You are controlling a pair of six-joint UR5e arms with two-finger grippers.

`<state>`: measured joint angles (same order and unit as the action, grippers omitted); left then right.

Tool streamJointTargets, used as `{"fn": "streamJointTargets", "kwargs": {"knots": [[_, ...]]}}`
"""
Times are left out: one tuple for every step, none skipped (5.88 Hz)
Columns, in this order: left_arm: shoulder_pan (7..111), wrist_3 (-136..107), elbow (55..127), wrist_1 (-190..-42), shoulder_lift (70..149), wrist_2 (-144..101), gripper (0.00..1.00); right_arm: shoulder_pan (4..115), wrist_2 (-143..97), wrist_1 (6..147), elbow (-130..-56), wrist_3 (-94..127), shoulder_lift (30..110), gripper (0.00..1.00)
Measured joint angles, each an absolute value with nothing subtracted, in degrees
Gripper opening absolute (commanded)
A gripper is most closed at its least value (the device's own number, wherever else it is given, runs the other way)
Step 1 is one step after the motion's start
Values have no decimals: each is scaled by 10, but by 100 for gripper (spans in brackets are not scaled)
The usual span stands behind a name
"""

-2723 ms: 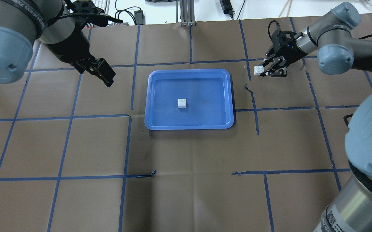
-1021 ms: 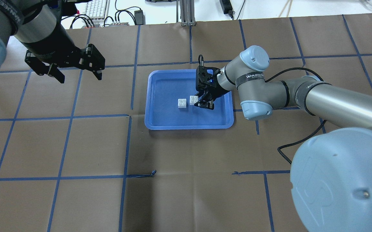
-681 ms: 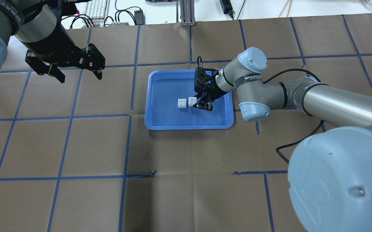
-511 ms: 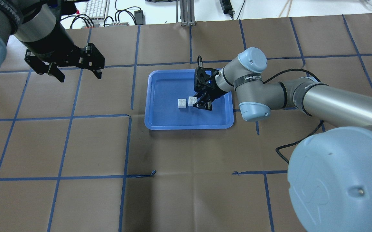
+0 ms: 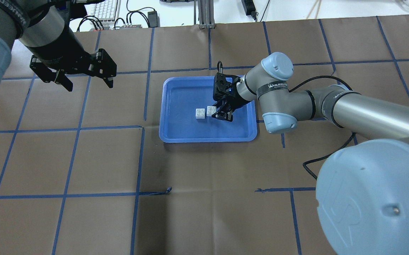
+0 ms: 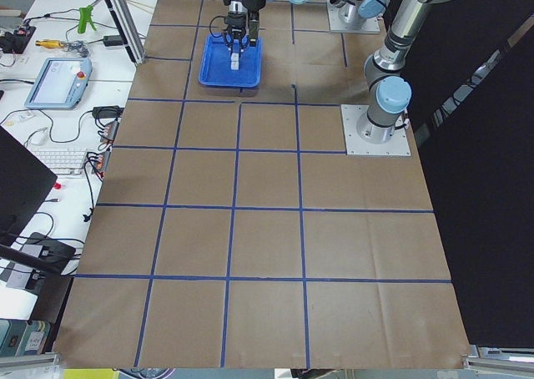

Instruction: Assemble white blocks and place on blue tray

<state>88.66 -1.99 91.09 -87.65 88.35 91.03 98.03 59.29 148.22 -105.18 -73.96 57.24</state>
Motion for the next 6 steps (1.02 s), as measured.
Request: {"fn": "streamJointTargets", "kwargs": {"knots": [[886, -20, 911, -872, 884, 909, 99, 983, 593, 1487, -1051, -739, 569, 38], [887, -21, 911, -866, 885, 909, 99, 984, 594, 1489, -1051, -738, 568, 38], [887, -20, 912, -864, 886, 909, 99, 985, 594, 1490, -1051, -738, 567, 40], [887, -20, 912, -861, 887, 910, 99, 985, 594, 1489, -1051, -737, 567, 41], [887, -20, 912, -858, 888, 910, 99, 986, 594, 1489, -1051, -737, 567, 45], [887, -20, 911, -857, 888, 910, 99, 986, 594, 1489, -1052, -737, 567, 48]]}}
